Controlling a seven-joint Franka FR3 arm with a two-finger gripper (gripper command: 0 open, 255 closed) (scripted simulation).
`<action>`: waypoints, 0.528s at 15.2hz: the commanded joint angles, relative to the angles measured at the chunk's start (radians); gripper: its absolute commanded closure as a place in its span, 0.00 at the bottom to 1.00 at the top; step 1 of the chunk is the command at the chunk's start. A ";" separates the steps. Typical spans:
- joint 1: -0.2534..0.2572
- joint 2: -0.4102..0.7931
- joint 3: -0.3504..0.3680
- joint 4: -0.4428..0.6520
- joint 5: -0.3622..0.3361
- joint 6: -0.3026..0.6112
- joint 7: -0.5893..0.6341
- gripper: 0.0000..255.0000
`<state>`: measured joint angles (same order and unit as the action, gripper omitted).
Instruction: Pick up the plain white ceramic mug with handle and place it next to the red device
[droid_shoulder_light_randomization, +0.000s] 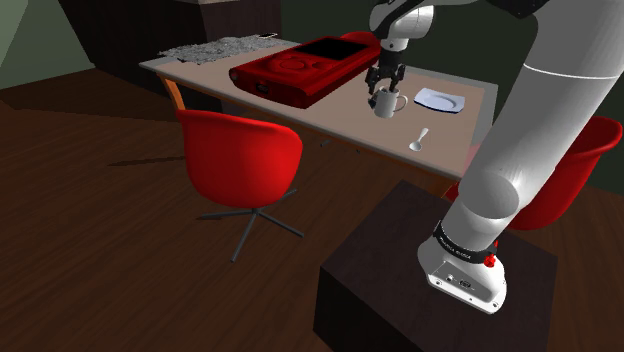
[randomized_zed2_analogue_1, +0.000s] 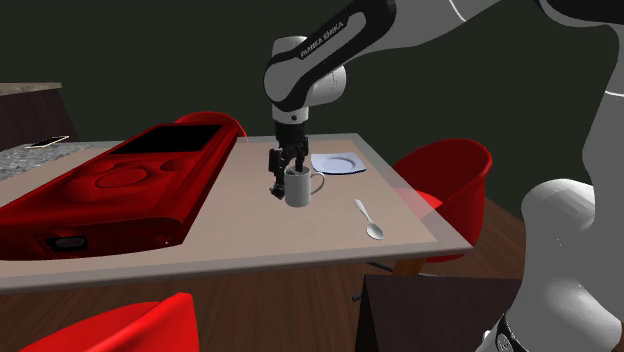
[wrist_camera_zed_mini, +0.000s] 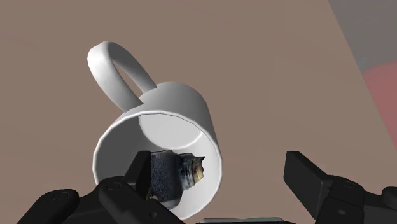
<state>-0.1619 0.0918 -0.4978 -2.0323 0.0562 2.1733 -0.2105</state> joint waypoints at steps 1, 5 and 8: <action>0.000 0.000 0.000 -0.001 0.000 0.001 0.000 0.00; 0.000 0.000 0.000 -0.001 0.000 0.001 0.000 1.00; 0.000 0.000 0.000 -0.001 0.000 0.001 0.000 1.00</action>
<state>-0.1618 0.0913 -0.4978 -2.0329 0.0561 2.1740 -0.2104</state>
